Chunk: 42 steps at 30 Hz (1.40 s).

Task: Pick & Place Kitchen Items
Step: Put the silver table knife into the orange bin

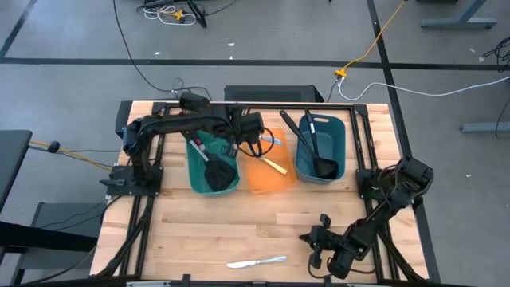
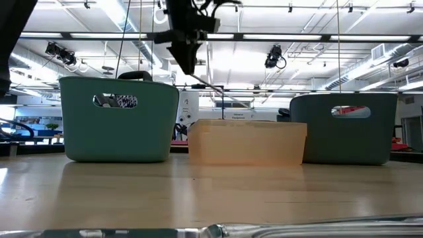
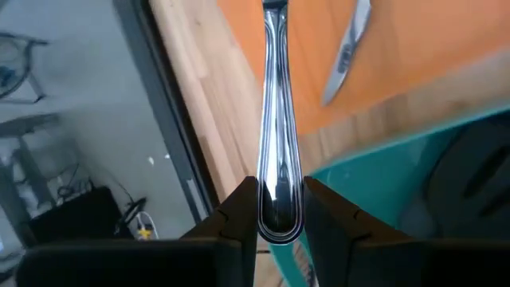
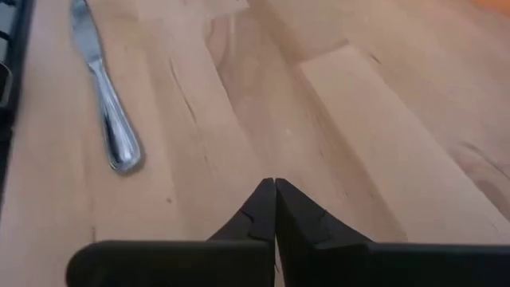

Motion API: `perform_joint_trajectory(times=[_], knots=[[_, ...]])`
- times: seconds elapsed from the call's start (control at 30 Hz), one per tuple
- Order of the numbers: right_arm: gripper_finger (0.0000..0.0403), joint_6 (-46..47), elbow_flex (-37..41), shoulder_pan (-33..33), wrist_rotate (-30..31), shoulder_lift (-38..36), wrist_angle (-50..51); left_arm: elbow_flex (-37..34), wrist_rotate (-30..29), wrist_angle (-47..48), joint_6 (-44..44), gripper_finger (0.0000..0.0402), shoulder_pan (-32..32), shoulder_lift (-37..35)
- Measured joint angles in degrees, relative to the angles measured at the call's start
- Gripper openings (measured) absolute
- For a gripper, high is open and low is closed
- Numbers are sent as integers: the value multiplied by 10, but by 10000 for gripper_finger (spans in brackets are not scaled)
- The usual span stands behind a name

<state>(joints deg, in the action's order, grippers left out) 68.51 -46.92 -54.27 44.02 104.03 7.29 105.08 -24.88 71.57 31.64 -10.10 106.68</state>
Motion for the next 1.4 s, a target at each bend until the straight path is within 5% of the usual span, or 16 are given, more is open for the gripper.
perform_joint_trajectory(times=[0.23,0.67,1.17,1.27,1.4], knots=[[13,-13,1,29,-28,0,3,-4,53,-2,99,84,-42,19],[11,10,19,38,-44,0,0,-5,98,-52,228,84,-24,78],[10,9,32,38,-46,-1,-26,-5,161,-76,286,81,-48,162],[11,6,32,38,-46,-1,-26,-4,162,-85,305,18,-56,170],[11,5,32,38,-45,-1,-26,-5,173,-85,333,2,-68,179]])
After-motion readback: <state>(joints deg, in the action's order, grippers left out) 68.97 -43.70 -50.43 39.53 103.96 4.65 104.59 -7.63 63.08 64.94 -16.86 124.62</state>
